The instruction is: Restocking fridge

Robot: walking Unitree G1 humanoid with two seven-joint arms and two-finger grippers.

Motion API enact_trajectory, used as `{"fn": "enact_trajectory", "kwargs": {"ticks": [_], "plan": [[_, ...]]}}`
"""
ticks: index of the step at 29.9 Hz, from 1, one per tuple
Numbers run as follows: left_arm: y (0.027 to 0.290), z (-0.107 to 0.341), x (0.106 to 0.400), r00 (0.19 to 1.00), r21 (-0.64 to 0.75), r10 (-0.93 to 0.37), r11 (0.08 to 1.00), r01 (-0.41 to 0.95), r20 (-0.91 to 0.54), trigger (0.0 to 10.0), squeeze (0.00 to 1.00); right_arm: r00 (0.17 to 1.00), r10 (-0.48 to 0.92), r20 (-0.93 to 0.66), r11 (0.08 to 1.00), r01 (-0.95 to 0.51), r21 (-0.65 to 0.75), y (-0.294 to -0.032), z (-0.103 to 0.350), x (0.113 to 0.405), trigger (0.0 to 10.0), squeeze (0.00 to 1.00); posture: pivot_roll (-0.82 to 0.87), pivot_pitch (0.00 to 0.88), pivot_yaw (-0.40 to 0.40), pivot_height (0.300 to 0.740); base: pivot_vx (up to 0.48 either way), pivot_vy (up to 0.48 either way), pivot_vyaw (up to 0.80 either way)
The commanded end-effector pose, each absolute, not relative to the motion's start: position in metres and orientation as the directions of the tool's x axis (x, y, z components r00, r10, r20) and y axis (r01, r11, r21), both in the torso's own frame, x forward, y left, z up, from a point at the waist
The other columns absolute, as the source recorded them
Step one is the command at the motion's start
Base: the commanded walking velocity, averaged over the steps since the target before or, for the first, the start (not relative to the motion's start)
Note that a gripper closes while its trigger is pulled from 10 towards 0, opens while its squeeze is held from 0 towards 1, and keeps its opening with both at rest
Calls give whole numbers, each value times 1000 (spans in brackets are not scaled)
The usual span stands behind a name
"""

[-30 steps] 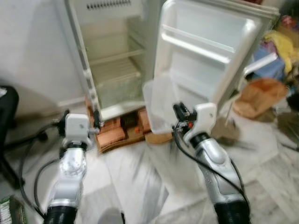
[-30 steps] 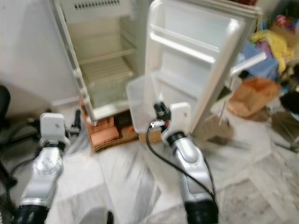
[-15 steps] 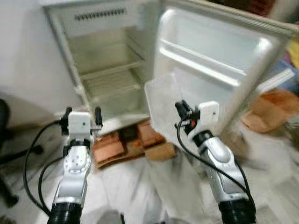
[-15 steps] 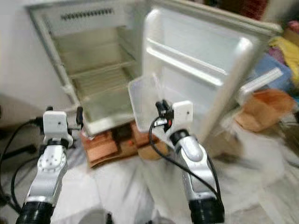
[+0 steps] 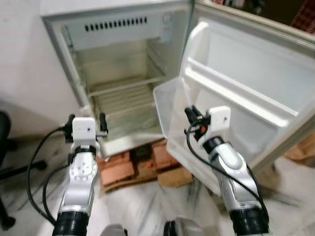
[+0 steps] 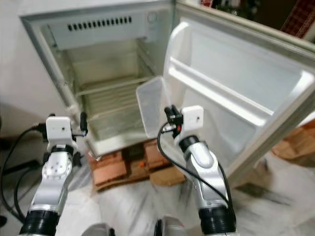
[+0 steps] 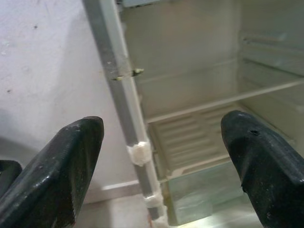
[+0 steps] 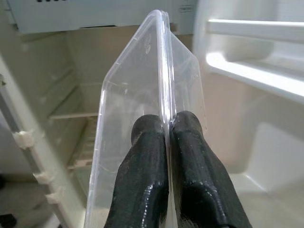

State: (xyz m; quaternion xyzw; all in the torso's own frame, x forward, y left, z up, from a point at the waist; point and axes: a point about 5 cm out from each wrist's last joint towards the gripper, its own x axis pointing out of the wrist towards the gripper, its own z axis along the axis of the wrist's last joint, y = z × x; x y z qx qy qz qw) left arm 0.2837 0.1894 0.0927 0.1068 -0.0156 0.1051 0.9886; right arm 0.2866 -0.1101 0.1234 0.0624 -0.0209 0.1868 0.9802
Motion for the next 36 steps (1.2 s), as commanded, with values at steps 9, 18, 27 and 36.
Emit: {"fn": "enact_trajectory", "kwargs": {"ticks": [9,18,27,36], "plan": [[193,92,282,977,211,208,954,-214,52,10000,0,919,386,82,912,-394,119,-103,125,286,10000,0,11,51,-34,740,393,209,372],[194,89,281,976,216,216,952,-216,23,10000,0,924,374,77,916,-381,126,-105,125,287,10000,0,11,52,-36,740,92,0,0],[213,73,264,981,228,182,960,-162,-71,10000,0,929,363,72,921,-369,123,-109,123,291,10000,0,34,29,-47,740,0,0,0],[206,79,265,990,213,136,969,-127,-29,10000,0,924,373,86,916,-381,123,-104,125,295,10000,0,43,10,-60,740,0,0,0]]}}
